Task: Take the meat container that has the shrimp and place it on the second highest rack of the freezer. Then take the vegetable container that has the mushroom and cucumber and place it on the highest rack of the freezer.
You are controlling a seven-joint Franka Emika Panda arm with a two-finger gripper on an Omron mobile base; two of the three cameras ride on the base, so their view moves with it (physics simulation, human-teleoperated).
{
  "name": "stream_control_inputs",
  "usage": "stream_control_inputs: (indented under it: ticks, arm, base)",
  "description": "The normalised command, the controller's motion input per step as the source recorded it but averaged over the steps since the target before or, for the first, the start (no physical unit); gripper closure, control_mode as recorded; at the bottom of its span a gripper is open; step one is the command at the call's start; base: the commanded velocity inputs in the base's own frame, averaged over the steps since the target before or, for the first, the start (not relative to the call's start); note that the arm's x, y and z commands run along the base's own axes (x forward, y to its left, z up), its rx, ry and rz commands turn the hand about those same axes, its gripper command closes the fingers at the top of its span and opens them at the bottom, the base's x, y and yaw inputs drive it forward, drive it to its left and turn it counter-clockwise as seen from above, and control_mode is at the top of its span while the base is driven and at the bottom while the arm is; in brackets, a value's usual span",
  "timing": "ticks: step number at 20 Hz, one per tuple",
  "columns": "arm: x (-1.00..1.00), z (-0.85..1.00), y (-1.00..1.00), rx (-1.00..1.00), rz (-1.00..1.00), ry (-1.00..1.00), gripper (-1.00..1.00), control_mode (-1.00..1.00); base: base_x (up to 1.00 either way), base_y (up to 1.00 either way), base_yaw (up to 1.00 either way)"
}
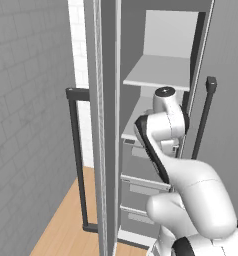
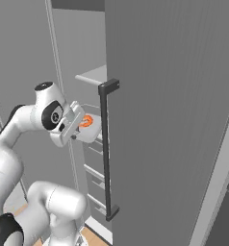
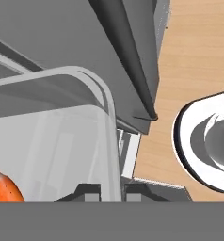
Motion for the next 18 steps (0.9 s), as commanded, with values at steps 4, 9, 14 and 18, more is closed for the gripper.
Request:
stream_control_inputs:
  ticks: [4, 9, 14, 18]
  arm:
    - [0.29, -0.18, -0.01, 0.0, 0.0, 0.0, 1.0, -1.0]
    - [0.18, -0.32, -0.09, 0.0, 0.0, 0.0, 1.0, -1.0]
    - [0.31, -0.27, -0.24, 0.0, 0.0, 0.0, 1.0, -1.0]
    - [0.38, -0.21, -0.26, 0.0, 0.0, 0.0, 1.0, -1.0]
  base:
    - [0.0, 0.0, 0.0]
    - [0.0, 0.0, 0.0]
    - [0.0, 0.0, 0.0]
    - [0.0, 0.0, 0.0]
